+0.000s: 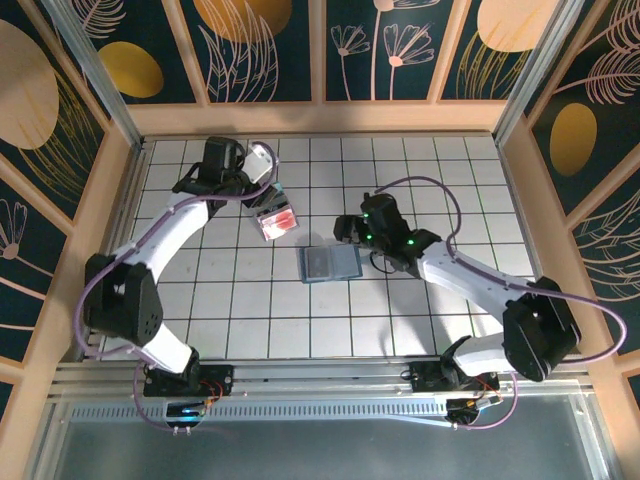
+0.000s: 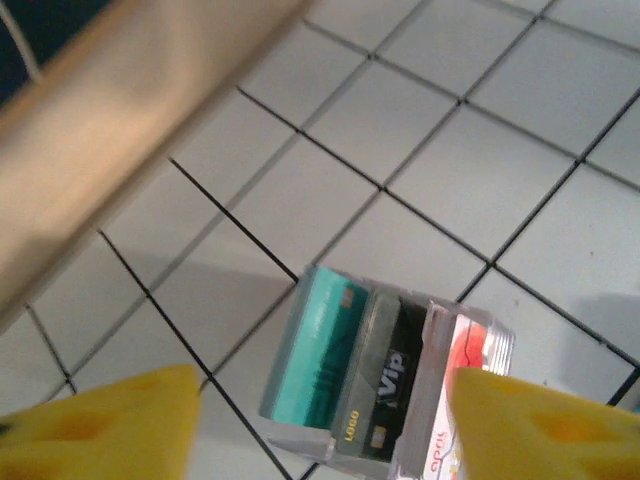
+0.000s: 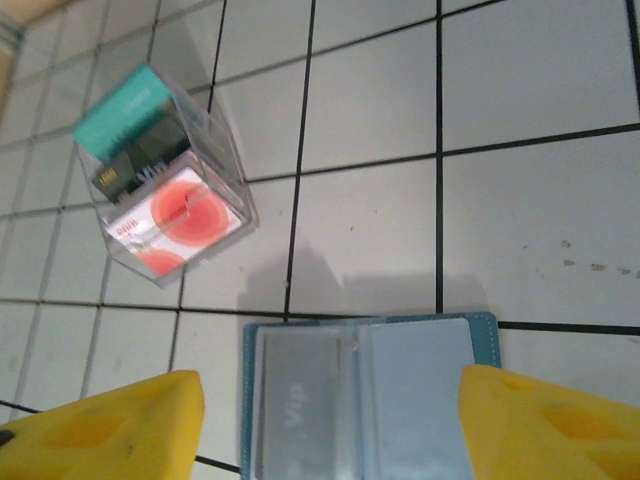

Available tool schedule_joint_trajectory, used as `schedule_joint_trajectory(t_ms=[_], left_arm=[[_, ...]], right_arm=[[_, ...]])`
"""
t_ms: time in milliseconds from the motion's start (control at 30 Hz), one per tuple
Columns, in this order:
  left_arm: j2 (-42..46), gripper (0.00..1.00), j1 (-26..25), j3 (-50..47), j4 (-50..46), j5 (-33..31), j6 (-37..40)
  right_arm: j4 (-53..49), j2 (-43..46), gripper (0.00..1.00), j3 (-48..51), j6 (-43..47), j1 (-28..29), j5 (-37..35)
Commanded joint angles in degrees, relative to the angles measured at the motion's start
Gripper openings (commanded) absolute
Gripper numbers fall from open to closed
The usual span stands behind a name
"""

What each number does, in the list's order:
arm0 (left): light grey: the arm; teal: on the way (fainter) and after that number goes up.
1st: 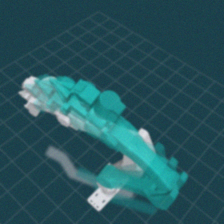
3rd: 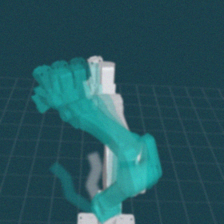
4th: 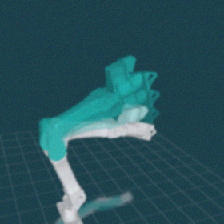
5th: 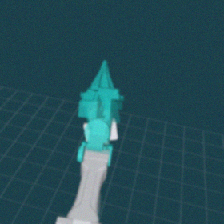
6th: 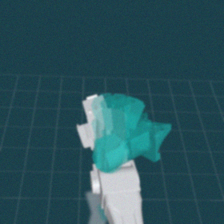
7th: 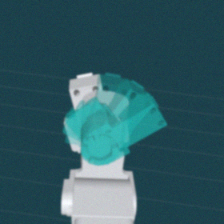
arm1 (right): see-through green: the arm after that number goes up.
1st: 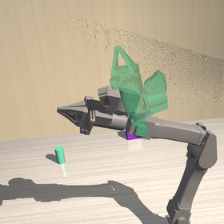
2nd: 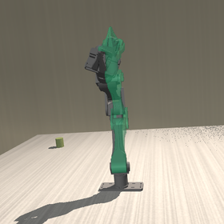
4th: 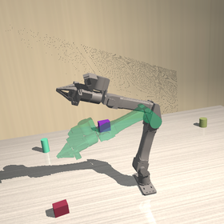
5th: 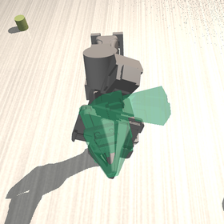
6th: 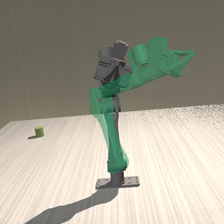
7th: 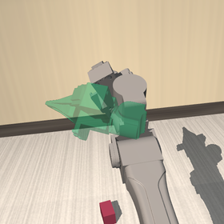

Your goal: Take the credit cards out of the card holder

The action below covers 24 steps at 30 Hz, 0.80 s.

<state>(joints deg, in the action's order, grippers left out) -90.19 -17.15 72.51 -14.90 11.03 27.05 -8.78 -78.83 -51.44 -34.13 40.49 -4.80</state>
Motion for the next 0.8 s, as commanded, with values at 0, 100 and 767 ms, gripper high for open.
schedule_joint_trajectory(t_ms=[0, 100, 767], left_arm=[[4.8, 0.87, 0.5, -4.1, 6.5, -1.3, -10.4], [8.9, 0.99, 0.5, -8.2, 10.3, -5.0, -17.5], [30.6, 0.99, 0.5, -33.8, 22.1, -25.0, -53.4]], right_arm=[[-6.6, -3.5, 0.62, -4.3, 1.6, 2.9, -4.5], [-9.4, -7.3, 0.57, -7.1, 2.0, 5.3, -4.9], [-17.7, -25.9, 0.44, -19.4, 6.8, 13.4, -4.9]])
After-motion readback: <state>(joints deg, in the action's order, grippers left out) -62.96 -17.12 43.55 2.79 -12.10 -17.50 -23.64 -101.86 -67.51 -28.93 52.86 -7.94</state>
